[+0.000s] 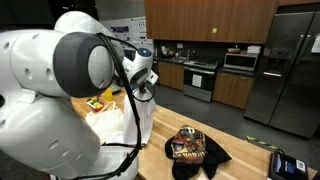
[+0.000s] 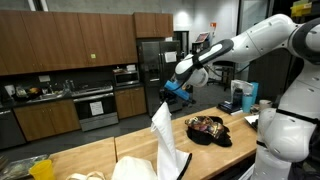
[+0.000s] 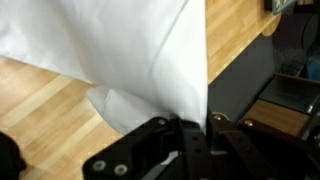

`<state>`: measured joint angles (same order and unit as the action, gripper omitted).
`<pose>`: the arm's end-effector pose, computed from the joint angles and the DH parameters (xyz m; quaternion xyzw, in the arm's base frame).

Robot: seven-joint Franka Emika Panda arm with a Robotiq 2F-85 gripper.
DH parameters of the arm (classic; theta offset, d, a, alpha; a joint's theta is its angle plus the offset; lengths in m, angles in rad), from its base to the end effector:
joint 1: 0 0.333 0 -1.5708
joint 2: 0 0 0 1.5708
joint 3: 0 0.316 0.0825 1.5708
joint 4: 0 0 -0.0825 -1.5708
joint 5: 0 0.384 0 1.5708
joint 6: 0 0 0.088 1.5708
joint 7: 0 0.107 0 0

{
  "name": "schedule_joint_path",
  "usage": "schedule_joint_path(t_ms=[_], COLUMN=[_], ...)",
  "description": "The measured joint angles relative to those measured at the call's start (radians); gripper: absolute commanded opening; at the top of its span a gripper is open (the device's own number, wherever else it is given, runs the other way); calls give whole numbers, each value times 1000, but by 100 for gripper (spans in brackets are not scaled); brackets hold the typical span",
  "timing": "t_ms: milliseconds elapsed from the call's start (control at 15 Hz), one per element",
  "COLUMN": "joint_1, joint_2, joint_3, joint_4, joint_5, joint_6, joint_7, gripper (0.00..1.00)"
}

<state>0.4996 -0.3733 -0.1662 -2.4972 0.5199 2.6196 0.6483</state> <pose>0.4386 0.1367 0.4679 -0.8919 0.3307 -0.1031 0.2909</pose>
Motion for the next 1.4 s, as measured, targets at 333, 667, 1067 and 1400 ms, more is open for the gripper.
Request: schedule_joint_path(t_ms=[333, 667, 1067, 1400], joint_1=[-82, -163, -206, -212], joint_2=[131, 338, 463, 464], joint_3=[145, 277, 315, 321], joint_4=[63, 208, 316, 316], joint_5=[197, 169, -1, -26], joint_6=[-247, -445, -618, -618], joint_7=[-120, -150, -161, -158], gripper=[2, 33, 34, 78])
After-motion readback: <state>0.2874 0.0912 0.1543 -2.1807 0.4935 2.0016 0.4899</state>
